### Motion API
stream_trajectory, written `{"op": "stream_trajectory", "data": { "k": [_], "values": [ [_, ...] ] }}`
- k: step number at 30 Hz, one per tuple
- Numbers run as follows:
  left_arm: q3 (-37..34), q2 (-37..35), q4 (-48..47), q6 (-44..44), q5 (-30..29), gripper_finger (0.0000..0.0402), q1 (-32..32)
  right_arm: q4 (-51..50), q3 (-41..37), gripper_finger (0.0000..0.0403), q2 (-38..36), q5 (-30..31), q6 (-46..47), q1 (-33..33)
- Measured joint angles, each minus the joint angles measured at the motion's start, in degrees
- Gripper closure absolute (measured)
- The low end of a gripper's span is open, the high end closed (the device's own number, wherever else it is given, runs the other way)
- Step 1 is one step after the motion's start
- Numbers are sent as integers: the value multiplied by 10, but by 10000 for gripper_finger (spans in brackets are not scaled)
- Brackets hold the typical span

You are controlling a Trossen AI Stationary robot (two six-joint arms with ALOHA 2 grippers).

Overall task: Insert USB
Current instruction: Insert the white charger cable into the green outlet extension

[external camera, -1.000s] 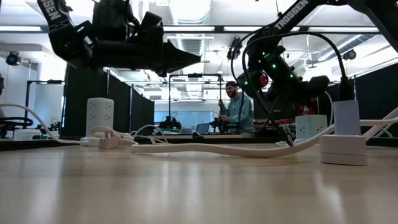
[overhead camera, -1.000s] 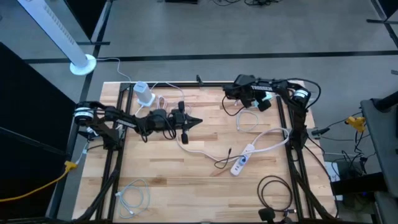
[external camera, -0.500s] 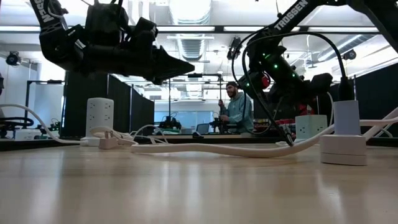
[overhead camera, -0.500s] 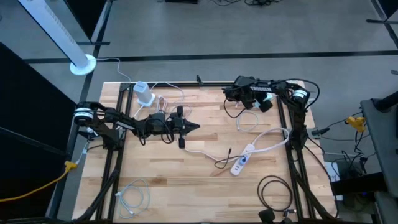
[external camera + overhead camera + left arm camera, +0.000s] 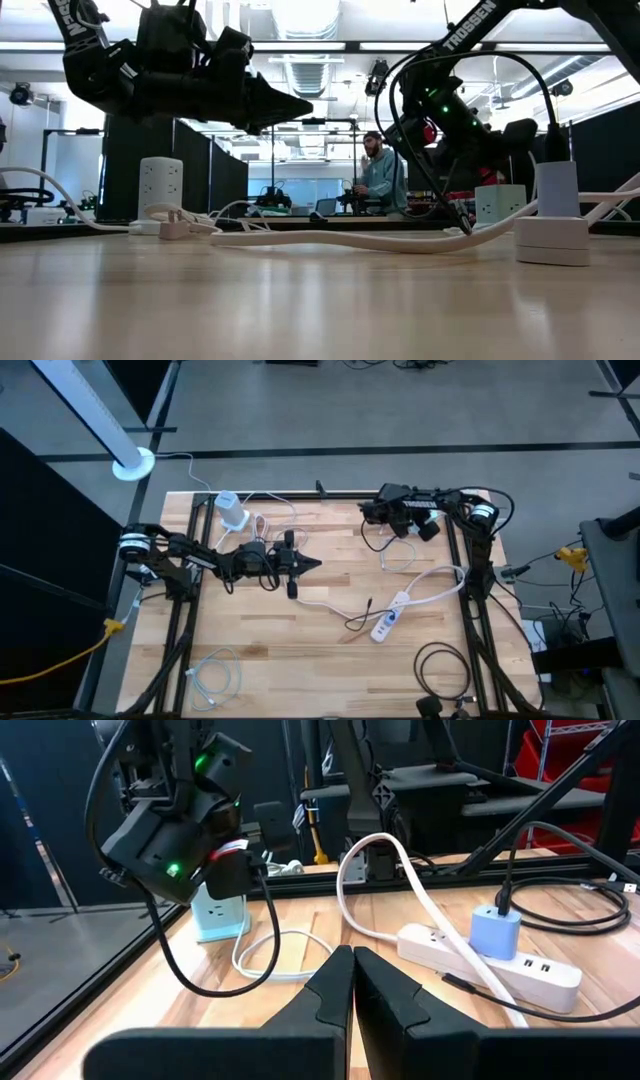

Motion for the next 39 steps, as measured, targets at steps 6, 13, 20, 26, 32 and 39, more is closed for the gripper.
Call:
{"op": "stream_trajectory", "data": {
  "k": [6,13,20,26,32,39],
  "values": [
    [0,0,0,0,0,402,0,9,0,391,-1,1,-4,-6],
    [0,0,0,0,0,402,0,19,0,391,-1,1,2,-6],
    [0,0,0,0,0,402,0,21,1,391,-3,-7,11,-6],
    [0,0,0,0,0,402,0,22,1,391,-4,-16,19,-5],
    [0,0,0,0,0,402,0,26,10,391,-8,-32,18,-6],
    [0,0,0,-1,0,402,0,30,12,391,-17,-52,17,-6]
  ]
}}
